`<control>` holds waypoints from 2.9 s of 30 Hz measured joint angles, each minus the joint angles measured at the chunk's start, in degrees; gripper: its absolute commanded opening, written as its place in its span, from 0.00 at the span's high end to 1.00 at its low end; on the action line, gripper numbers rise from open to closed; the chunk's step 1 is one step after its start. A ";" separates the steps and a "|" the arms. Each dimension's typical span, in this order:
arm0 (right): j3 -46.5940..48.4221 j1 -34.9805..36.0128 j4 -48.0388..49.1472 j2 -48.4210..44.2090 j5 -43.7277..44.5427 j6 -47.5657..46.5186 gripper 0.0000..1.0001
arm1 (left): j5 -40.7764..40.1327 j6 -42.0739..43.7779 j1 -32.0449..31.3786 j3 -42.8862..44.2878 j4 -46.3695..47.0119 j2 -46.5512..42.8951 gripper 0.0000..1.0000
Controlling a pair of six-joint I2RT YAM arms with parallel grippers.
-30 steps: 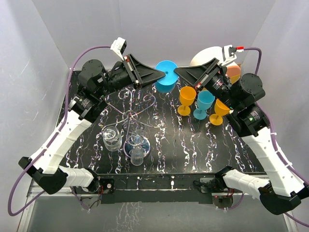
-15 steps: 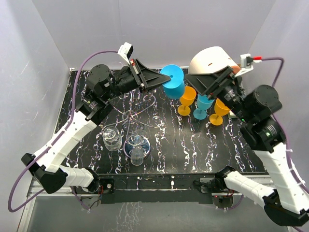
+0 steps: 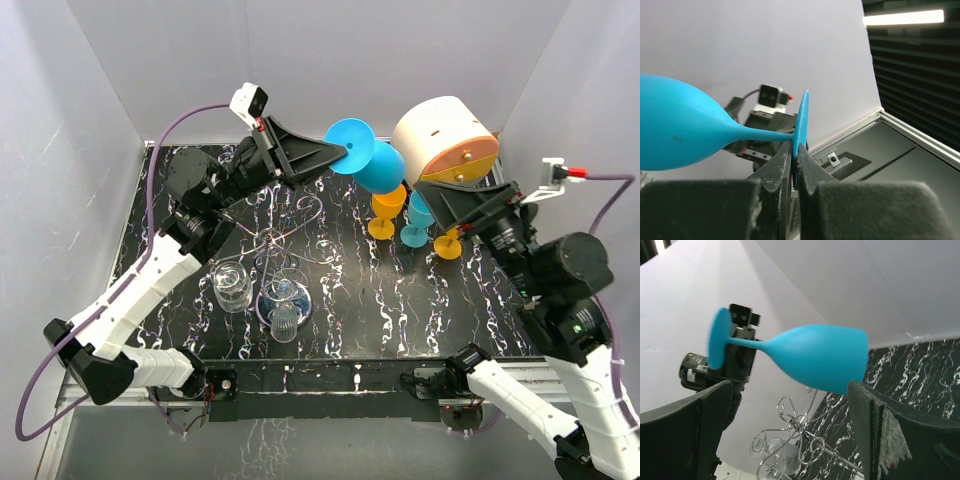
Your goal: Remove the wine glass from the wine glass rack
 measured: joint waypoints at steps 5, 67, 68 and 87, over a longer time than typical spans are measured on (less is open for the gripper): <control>-2.73 0.00 1.99 2.84 -2.01 3.17 0.05 | 0.17 -2.95 0.00 -3.08 5.07 -3.19 1.00; 18.29 0.04 -29.51 19.37 0.26 -26.56 1.00 | -21.38 22.60 -0.31 0.11 -35.87 -30.18 0.01; 18.36 0.04 -32.15 20.48 -1.27 -27.82 1.00 | -21.59 22.82 -0.31 0.11 -36.22 -30.21 0.01; 14.25 1.16 -51.41 41.03 -4.31 -28.70 1.00 | -22.29 23.30 -0.31 0.11 -37.94 -29.68 0.01</control>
